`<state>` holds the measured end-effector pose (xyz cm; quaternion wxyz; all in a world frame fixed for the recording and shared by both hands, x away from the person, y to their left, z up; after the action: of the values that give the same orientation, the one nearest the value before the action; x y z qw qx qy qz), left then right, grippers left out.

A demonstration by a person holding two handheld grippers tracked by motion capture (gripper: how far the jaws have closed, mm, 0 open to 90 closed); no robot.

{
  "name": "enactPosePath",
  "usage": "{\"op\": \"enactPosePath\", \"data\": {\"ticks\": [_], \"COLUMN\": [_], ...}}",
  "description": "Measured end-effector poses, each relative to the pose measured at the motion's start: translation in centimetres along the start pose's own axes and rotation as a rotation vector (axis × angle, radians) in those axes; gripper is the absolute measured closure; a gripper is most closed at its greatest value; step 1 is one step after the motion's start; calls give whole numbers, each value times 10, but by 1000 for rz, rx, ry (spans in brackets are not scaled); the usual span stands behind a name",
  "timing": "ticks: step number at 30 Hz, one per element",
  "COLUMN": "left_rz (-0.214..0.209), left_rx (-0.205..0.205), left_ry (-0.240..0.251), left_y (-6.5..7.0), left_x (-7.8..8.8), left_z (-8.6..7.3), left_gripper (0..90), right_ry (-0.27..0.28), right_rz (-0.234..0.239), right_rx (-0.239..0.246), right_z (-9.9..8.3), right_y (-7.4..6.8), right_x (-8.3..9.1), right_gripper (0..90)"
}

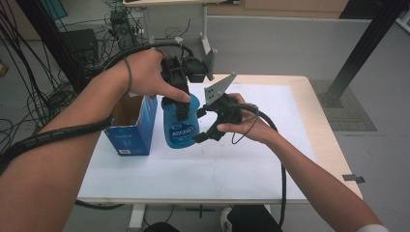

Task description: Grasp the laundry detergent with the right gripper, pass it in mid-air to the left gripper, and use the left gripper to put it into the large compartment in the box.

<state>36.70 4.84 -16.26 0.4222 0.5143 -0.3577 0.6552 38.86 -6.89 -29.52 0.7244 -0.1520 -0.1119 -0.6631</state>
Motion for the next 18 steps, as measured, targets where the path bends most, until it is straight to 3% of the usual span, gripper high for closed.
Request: {"op": "enactPosePath", "data": {"ticks": [4,7,13,18], "left_rz": [2,8,57,96], "left_rx": [35,78,152,210], "left_ry": [-8,1,4,7], "left_y": [-4,-7,-18,-28], "left_x": [5,11,23,37], "left_z": [-3,-6,-11,-16], "left_gripper": [377,377,376,376], "right_ry": [-63,-92,-142,-185], "right_rz": [-53,-52,-110,-112], "right_rx": [-73,-124,-149,-166], "right_z": [-6,-9,-12,-14], "right_y": [2,4,4,3], "right_x": [12,24,50,73], "right_gripper": [71,56,53,49]}}
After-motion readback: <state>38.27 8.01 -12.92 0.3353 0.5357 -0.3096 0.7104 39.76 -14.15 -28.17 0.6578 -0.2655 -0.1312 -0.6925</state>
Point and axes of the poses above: each handheld gripper's, and its own axes: x roughly backward along the jaws, z roughly out of its top, y roughly to its right, the point moved 2 cm from there along -x, roughly forward along the jaws, and after that the axes turned 15 degrees about y, right-handed, at the moved point
